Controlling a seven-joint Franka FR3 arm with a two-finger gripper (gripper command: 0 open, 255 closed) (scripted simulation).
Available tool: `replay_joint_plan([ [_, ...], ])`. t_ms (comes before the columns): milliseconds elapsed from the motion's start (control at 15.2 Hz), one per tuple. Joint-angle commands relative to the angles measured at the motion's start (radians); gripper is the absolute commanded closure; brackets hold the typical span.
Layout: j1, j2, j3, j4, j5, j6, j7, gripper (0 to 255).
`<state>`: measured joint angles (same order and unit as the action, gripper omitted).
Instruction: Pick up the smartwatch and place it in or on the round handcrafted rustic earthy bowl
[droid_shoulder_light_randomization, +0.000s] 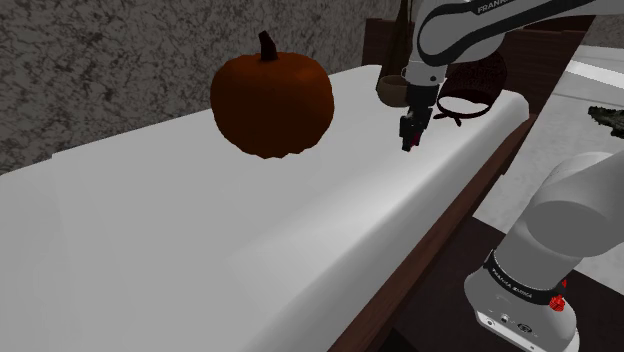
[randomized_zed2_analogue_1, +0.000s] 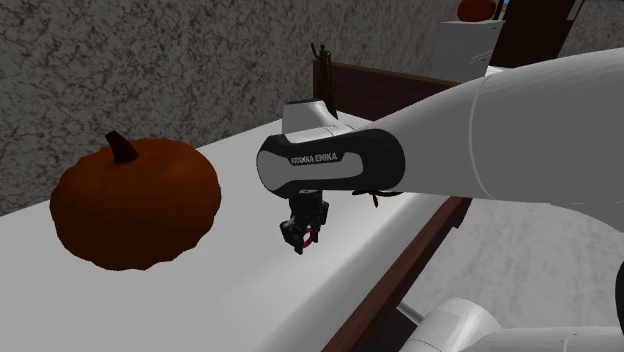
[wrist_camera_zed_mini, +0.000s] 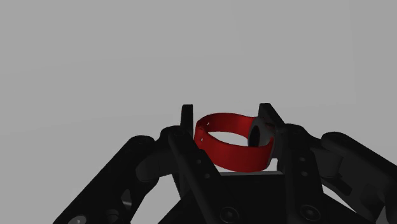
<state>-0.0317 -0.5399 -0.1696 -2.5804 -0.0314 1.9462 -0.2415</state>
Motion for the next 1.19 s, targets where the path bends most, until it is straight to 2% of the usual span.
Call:
replay_joint_plan([
  [0,0.000,0.000,0.000,0.000,0.000,0.000,0.000,255],
  [462,0.000,0.000,0.000,0.000,0.000,0.000,0.000,255],
  [1122,0.001,-0.035,0.010,0.110,0.003,-0.145,0.008,255],
])
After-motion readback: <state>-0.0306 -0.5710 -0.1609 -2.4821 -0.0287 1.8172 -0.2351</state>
